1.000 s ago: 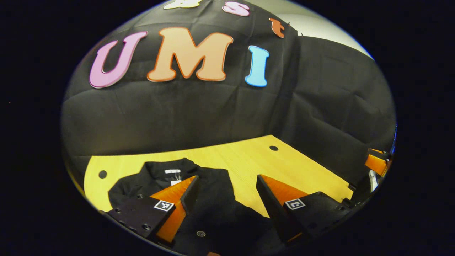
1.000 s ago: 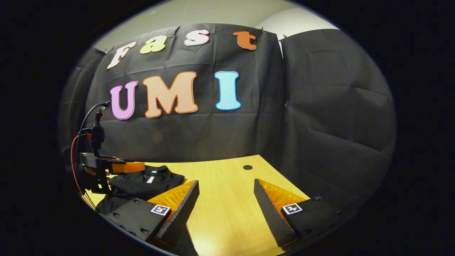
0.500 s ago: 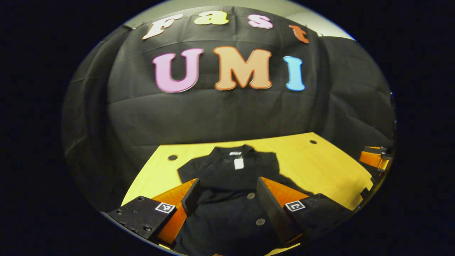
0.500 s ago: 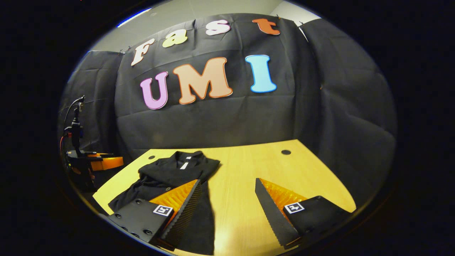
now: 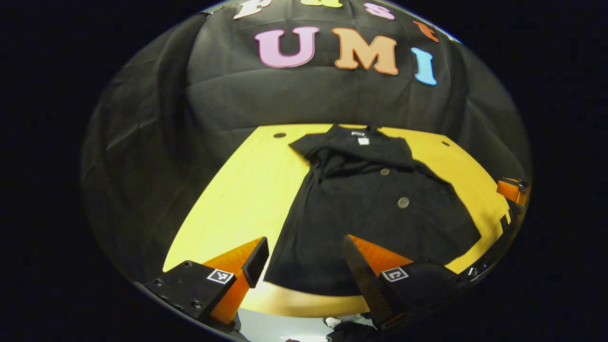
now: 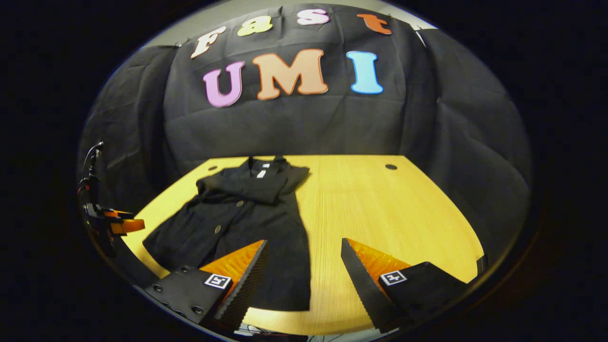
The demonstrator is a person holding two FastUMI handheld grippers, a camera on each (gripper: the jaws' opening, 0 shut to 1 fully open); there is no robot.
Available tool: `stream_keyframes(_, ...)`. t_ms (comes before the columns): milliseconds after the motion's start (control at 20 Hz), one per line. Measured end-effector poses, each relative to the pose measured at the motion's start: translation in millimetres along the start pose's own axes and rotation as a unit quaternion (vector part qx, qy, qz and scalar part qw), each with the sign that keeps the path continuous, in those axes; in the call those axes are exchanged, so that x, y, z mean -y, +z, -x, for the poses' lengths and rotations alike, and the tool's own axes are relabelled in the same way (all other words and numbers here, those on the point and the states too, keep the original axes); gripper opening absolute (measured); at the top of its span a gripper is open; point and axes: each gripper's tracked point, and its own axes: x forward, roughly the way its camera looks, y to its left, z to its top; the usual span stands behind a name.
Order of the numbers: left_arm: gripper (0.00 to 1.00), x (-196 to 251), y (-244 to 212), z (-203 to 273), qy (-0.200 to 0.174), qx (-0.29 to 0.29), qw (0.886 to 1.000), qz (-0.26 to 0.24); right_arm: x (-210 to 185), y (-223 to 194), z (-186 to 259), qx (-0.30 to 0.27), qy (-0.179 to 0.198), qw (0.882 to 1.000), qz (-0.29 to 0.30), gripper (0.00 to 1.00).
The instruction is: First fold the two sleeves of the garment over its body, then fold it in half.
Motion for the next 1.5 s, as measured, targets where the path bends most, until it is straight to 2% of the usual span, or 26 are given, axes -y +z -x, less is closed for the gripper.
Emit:
stream_keyframes(200, 0.97, -20.1, -54.0, -5.5, 0.012, -0.059, 0.998, 0.005, -6.8, -55.1, -7.9, -0.072, -0.014, 0.997, -0.001, 0.98)
stream_keyframes(250, 0.98, -21.8, -61.4, -8.8, 0.012, -0.068, 0.998, 0.008, -7.9, -69.6, -10.5, -0.092, -0.018, 0.996, -0.004, 0.95)
stream_keyframes(300, 0.98, -23.2, -69.5, -11.3, 0.013, -0.079, 0.997, 0.012, -9.0, -83.1, -12.6, -0.113, -0.021, 0.993, -0.006, 0.98)
stream_keyframes(400, 0.99, -19.1, -64.0, -14.2, 0.003, -0.065, 0.998, 0.024, -12.5, -107.1, -17.7, -0.151, -0.021, 0.988, -0.009, 0.96)
stream_keyframes(450, 0.95, -18.9, -66.2, -15.7, 0.0, -0.074, 0.997, 0.022, -14.9, -114.4, -21.2, -0.165, -0.021, 0.986, -0.009, 0.96)
stream_keyframes(550, 0.98, -18.6, -64.1, -23.5, -0.008, -0.067, 0.998, 0.012, -18.5, -112.9, -22.2, -0.163, -0.019, 0.986, 0.0, 1.0)
stream_keyframes(600, 0.97, -18.4, -64.9, -21.8, -0.011, -0.065, 0.998, 0.013, -23.9, -115.4, -21.0, -0.17, -0.011, 0.985, 0.004, 0.96)
stream_keyframes(650, 0.96, -16.5, -62.8, -22.6, -0.017, -0.053, 0.998, 0.014, -25.1, -114.3, -22.2, -0.168, -0.007, 0.986, 0.014, 0.84)
stream_keyframes(700, 0.95, -14.3, -62.4, -23.0, -0.026, -0.046, 0.999, 0.006, -30.1, -116.4, -22.9, -0.172, 0.003, 0.985, 0.019, 0.79)
stream_keyframes(750, 0.81, -6.7, -63.0, -26.5, -0.039, -0.037, 0.999, 0.001, -35.2, -114.2, -23.0, -0.171, 0.013, 0.985, 0.022, 0.7)
stream_keyframes(800, 0.62, 1.5, -63.7, -26.2, -0.053, -0.032, 0.998, 0.0, -43.2, -114.7, -24.6, -0.172, 0.027, 0.984, 0.022, 0.61)
stream_keyframes(850, 0.42, 8.3, -62.7, -25.5, -0.061, -0.025, 0.998, 0.008, -47.1, -117.3, -25.2, -0.175, 0.029, 0.984, 0.023, 0.44)
stream_keyframes(950, 0.04, 6.9, -64.8, -25.7, -0.048, -0.024, 0.998, 0.02, -47.8, -118.5, -23.4, -0.185, 0.033, 0.982, 0.025, 0.09)
stream_keyframes(1000, 0.01, 8.3, -66.4, -24.8, -0.049, -0.031, 0.998, 0.024, -51.4, -121.6, -19.6, -0.196, 0.045, 0.979, 0.016, 0.08)
stream_keyframes(1050, 0.0, 13.1, -70.2, -19.6, -0.058, -0.039, 0.997, 0.031, -54.6, -124.6, -15.8, -0.205, 0.057, 0.977, 0.007, 0.04)
stream_keyframes(1150, 0.0, 18.9, -77.4, -6.6, -0.078, -0.051, 0.995, 0.036, -57.3, -130.3, -6.8, -0.209, 0.071, 0.975, -0.004, 0.04)
stream_keyframes(1300, 0.0, 13.5, -95.1, 12.3, -0.083, -0.059, 0.994, 0.026, -56.4, -143.9, 16.2, -0.219, 0.076, 0.973, -0.014, 0.04)
stream_keyframes(1400, 0.0, 12.3, -101.4, 21.0, -0.081, -0.066, 0.994, 0.026, -61.2, -150.8, 25.4, -0.211, 0.07, 0.975, -0.004, 0.04)
stream_keyframes(1500, 0.0, 15.0, -100.2, 31.3, -0.09, -0.074, 0.992, 0.037, -69.5, -132.1, 33.8, -0.184, 0.08, 0.98, -0.015, 0.03)
